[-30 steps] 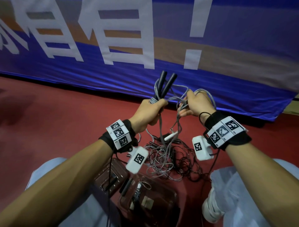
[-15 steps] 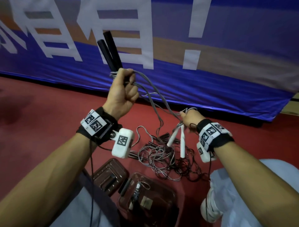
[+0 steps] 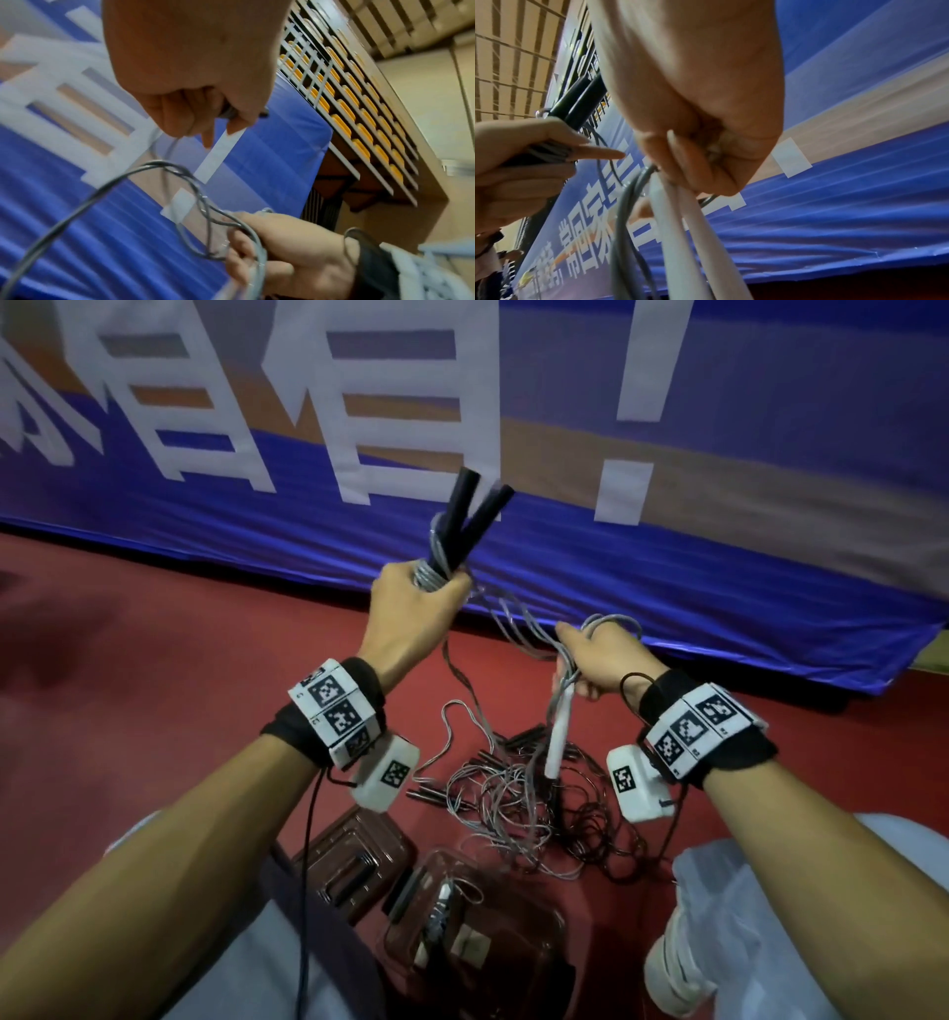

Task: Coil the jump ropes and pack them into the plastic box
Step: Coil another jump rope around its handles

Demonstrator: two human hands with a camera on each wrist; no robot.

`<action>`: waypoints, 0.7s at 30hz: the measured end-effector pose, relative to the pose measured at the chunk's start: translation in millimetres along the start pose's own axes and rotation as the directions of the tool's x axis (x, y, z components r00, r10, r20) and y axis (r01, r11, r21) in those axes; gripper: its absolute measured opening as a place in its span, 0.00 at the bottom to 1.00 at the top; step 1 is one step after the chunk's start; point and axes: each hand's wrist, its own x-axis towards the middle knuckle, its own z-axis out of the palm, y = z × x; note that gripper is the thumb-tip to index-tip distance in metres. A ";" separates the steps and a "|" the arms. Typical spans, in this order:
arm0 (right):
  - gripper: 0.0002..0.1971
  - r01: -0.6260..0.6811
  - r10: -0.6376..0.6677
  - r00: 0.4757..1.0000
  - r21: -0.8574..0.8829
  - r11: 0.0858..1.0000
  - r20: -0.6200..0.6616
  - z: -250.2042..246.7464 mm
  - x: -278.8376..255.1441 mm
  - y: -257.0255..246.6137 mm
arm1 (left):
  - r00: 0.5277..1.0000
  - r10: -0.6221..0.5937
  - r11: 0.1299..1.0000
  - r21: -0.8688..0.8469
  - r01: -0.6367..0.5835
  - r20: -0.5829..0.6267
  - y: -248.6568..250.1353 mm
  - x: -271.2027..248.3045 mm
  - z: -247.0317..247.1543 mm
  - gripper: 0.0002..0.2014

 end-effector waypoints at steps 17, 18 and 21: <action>0.29 0.062 -0.060 0.998 -0.078 0.995 0.029 5.4 -9.5 -9.2 | 0.949 0.034 0.989 -0.145 0.012 0.315 4.9 -46.0 55.4 0.16; 0.28 0.051 -0.050 0.998 -0.030 0.998 0.032 6.5 -9.0 -9.4 | 0.957 0.019 0.990 -0.139 0.023 0.290 3.7 -45.9 57.1 0.18; 0.25 0.014 -0.017 1.000 0.109 0.994 0.019 7.5 -8.1 -9.8 | 0.949 -0.037 0.981 -0.169 0.094 0.312 -0.4 -42.7 60.1 0.19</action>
